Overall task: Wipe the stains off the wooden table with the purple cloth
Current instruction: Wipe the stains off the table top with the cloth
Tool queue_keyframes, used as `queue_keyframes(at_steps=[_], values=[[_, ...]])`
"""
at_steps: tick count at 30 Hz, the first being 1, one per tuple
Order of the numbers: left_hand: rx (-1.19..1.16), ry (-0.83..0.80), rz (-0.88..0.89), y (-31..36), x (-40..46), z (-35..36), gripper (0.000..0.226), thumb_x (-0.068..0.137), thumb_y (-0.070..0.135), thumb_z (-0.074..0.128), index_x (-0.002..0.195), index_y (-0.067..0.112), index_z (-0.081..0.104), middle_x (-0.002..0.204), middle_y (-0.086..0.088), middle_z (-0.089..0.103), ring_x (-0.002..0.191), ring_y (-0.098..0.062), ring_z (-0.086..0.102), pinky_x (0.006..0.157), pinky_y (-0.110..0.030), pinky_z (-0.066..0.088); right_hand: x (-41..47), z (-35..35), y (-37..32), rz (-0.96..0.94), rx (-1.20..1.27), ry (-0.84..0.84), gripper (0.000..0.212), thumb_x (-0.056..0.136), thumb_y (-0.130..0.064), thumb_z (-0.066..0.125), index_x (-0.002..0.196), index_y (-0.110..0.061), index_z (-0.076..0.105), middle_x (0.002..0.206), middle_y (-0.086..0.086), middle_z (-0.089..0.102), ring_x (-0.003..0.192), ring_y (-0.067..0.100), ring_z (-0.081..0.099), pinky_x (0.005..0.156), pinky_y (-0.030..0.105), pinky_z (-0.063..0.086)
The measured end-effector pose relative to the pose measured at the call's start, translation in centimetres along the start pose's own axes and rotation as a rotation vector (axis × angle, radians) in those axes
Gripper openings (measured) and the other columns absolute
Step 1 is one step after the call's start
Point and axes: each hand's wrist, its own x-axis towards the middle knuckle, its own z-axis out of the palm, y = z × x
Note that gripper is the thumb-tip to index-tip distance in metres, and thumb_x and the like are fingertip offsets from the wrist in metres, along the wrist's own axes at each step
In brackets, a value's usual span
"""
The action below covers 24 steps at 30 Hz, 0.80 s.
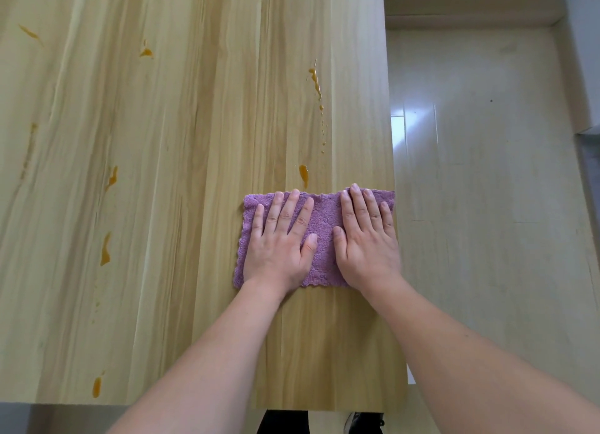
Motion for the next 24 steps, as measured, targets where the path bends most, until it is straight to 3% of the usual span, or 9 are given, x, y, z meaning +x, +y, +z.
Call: queue_keyframes(at_steps=[6, 13, 24], values=[[-0.005, 0.008, -0.003, -0.4, 2.4, -0.7, 0.064, 0.098, 0.049, 0.016, 0.156, 0.024, 0.011, 0.164, -0.003, 0.007, 0.151, -0.022, -0.001, 0.121, -0.048, -0.002, 2.7, -0.2, 0.2, -0.005, 0.007, 0.008, 0.063, 0.097, -0.039, 0.022, 0.155, -0.016, 0.016, 0.163, 0.002, 0.010, 0.150, 0.017, 0.004, 0.121, 0.041, 0.000], [0.019, -0.010, -0.005, -1.0, 5.3, -1.3, 0.064, 0.096, 0.051, 0.006, 0.155, 0.026, -0.002, 0.164, 0.000, -0.007, 0.150, -0.020, -0.012, 0.120, -0.046, -0.010, 5.4, -0.6, 0.4, 0.005, 0.002, 0.008, 0.063, 0.097, -0.040, 0.021, 0.155, -0.017, 0.014, 0.163, 0.001, 0.008, 0.150, 0.016, 0.001, 0.121, 0.041, 0.000], [0.033, 0.025, 0.003, -1.7, 10.0, -1.9, 0.065, 0.095, 0.052, 0.007, 0.155, 0.027, -0.004, 0.164, 0.001, -0.008, 0.150, -0.021, -0.013, 0.120, -0.047, -0.009, 9.8, -1.5, 0.7, 0.000, 0.002, 0.038, 0.064, 0.096, -0.041, 0.019, 0.155, -0.016, 0.016, 0.163, 0.001, 0.010, 0.150, 0.018, 0.004, 0.121, 0.041, 0.001]])
